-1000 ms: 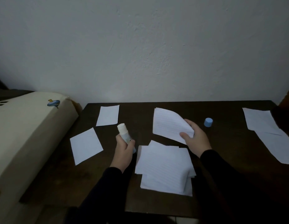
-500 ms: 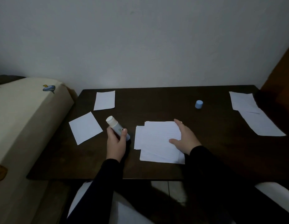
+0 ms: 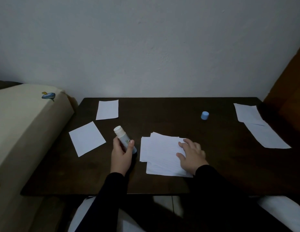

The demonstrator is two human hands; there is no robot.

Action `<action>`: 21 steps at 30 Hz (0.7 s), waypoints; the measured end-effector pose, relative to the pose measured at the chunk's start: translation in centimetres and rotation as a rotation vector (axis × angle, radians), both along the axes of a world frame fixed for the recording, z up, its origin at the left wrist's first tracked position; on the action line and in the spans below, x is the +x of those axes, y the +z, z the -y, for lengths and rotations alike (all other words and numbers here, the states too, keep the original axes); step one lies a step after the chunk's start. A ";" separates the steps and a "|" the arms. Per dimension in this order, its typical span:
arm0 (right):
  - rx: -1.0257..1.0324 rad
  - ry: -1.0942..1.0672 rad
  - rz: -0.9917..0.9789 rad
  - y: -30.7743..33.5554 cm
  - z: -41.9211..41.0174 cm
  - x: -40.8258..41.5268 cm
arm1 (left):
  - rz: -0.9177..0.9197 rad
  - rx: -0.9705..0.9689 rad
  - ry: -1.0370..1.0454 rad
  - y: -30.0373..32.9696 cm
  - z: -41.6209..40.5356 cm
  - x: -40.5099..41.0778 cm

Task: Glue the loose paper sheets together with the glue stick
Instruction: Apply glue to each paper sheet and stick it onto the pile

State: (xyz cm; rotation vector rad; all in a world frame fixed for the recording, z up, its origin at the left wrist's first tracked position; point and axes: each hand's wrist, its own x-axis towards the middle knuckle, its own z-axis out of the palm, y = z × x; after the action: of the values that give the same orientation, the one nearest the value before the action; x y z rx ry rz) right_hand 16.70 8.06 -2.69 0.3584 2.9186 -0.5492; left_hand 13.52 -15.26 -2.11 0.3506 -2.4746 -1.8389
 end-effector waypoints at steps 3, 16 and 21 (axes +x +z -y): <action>-0.037 -0.007 -0.030 -0.1 0.0 -0.1 | 0.011 0.011 -0.013 0.0 0.2 -0.2; -0.181 0.361 -0.261 4.3 10.6 -7.0 | 0.005 0.065 0.118 0.4 4.2 -3.6; -0.009 0.464 -0.171 3.9 14.5 -13.4 | -0.023 0.110 0.210 0.2 6.1 -5.2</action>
State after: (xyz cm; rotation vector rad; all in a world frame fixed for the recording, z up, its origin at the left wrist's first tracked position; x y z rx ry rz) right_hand 3.26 -6.45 1.18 -0.3801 3.0039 -0.5371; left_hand 8.37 -21.40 -1.92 0.5672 -2.2288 -1.8838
